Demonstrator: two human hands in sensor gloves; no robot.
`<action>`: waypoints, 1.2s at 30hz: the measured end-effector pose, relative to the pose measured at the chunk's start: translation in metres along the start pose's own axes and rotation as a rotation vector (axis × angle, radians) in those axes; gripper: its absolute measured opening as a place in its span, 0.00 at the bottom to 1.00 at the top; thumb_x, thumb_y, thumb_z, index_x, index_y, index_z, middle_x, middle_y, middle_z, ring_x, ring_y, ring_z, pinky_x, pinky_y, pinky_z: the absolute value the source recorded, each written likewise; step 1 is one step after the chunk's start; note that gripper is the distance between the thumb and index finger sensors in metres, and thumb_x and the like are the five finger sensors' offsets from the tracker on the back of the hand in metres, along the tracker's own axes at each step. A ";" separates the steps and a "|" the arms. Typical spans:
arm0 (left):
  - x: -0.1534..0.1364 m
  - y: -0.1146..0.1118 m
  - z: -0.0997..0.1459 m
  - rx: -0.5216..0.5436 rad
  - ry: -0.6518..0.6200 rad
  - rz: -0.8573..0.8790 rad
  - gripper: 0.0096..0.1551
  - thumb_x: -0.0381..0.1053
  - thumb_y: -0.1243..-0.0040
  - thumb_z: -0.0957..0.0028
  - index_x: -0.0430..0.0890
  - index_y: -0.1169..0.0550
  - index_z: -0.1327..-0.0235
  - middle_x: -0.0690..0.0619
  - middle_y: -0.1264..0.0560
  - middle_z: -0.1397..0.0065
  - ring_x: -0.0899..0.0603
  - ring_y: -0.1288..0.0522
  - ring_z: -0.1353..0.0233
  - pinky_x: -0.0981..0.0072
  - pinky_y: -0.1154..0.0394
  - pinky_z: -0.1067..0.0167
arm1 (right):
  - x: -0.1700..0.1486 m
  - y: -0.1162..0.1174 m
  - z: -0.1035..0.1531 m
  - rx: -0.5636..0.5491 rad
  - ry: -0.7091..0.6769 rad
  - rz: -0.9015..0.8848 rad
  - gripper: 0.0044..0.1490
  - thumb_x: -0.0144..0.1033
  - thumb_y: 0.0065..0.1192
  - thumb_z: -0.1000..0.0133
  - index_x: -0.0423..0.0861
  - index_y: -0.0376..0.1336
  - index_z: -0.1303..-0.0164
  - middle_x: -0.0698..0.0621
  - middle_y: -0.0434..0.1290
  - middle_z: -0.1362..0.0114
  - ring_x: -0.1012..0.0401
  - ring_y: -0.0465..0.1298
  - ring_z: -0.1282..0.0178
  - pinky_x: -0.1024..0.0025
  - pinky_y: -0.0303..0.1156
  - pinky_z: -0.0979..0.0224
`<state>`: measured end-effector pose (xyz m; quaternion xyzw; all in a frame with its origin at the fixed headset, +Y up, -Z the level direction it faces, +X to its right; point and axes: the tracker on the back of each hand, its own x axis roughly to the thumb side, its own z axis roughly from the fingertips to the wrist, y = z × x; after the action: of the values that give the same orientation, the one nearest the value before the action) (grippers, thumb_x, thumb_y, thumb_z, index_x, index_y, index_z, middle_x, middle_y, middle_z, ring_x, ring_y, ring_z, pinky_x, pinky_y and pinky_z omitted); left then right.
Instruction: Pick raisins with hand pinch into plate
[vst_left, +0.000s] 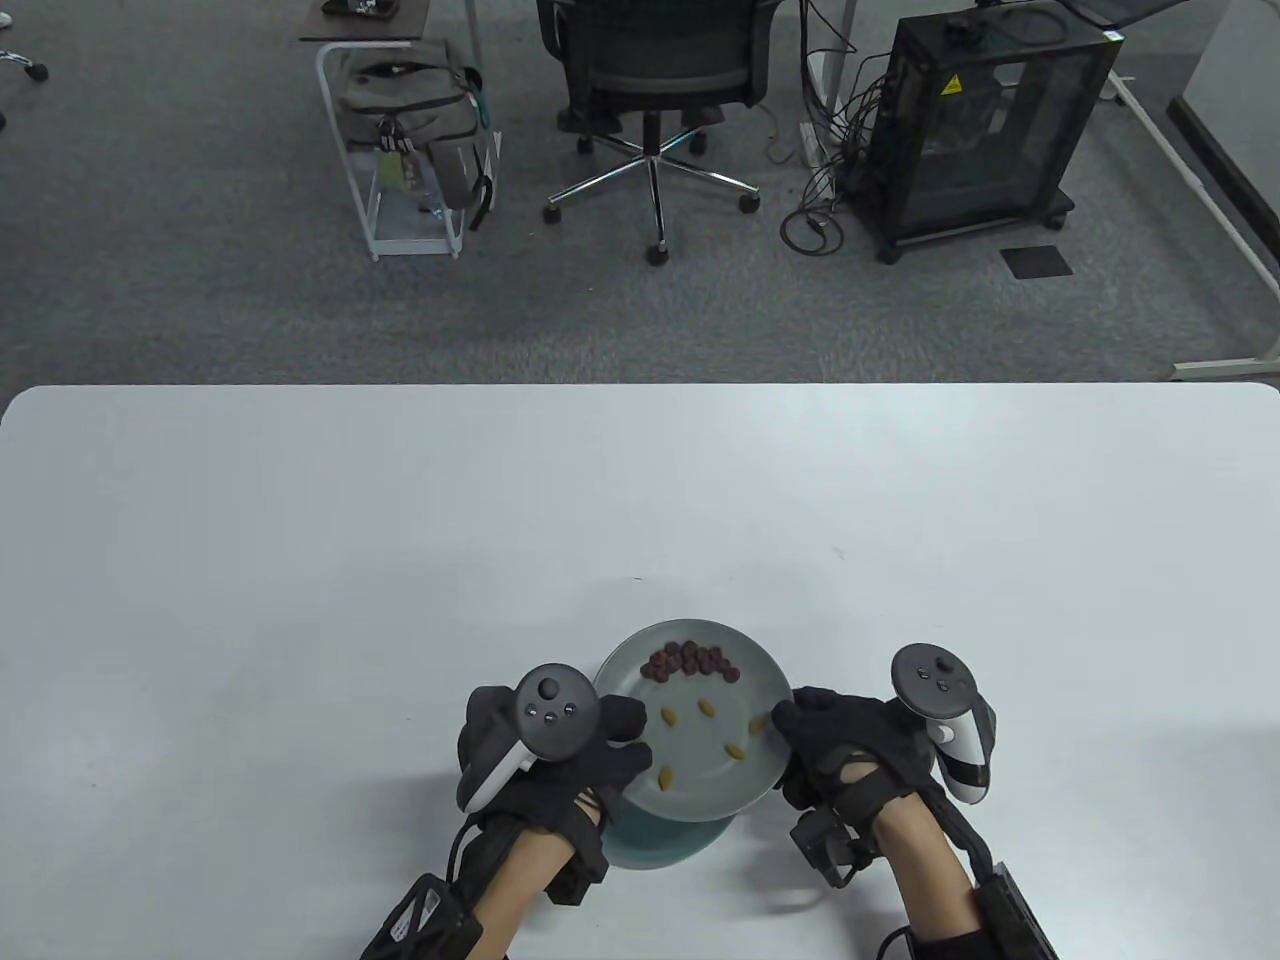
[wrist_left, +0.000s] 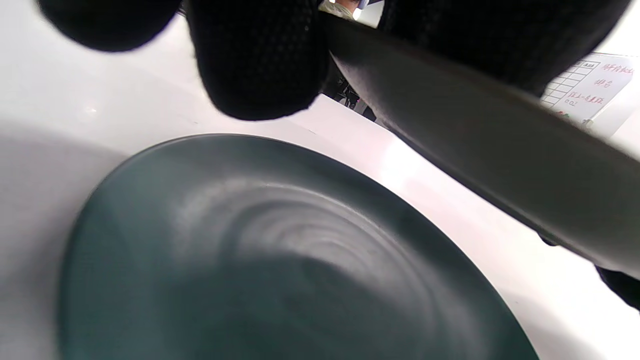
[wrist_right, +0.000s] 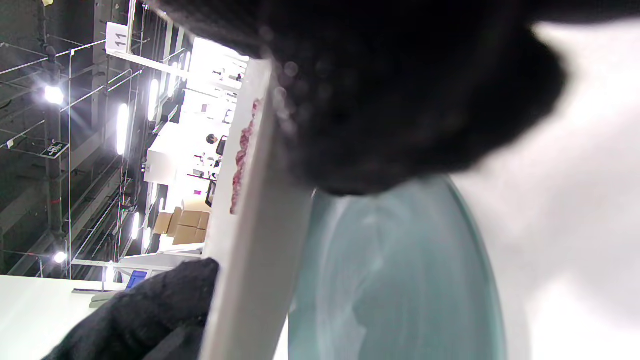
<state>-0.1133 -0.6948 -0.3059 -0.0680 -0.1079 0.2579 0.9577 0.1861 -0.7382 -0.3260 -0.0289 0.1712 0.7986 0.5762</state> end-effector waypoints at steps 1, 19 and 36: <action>0.000 0.000 0.000 -0.002 0.004 -0.001 0.25 0.54 0.22 0.56 0.52 0.16 0.45 0.28 0.24 0.38 0.40 0.19 0.55 0.47 0.23 0.64 | 0.000 0.000 0.000 -0.003 0.000 0.000 0.33 0.39 0.64 0.46 0.28 0.67 0.42 0.43 0.88 0.63 0.58 0.86 0.84 0.71 0.83 0.80; 0.003 -0.003 -0.004 -0.020 0.058 -0.024 0.21 0.52 0.19 0.58 0.50 0.15 0.53 0.26 0.24 0.41 0.39 0.20 0.59 0.42 0.25 0.61 | 0.001 0.003 0.000 0.008 -0.003 0.023 0.33 0.39 0.64 0.46 0.27 0.66 0.41 0.42 0.88 0.63 0.58 0.86 0.84 0.71 0.83 0.80; -0.013 0.008 -0.005 0.000 0.052 0.177 0.22 0.49 0.21 0.57 0.41 0.15 0.53 0.28 0.28 0.35 0.38 0.21 0.51 0.45 0.25 0.60 | -0.001 -0.003 -0.001 -0.036 0.031 0.034 0.33 0.39 0.64 0.46 0.28 0.67 0.41 0.44 0.88 0.63 0.59 0.86 0.84 0.71 0.83 0.80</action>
<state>-0.1267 -0.6947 -0.3144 -0.0839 -0.0765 0.3395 0.9337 0.1893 -0.7390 -0.3273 -0.0487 0.1665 0.8106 0.5593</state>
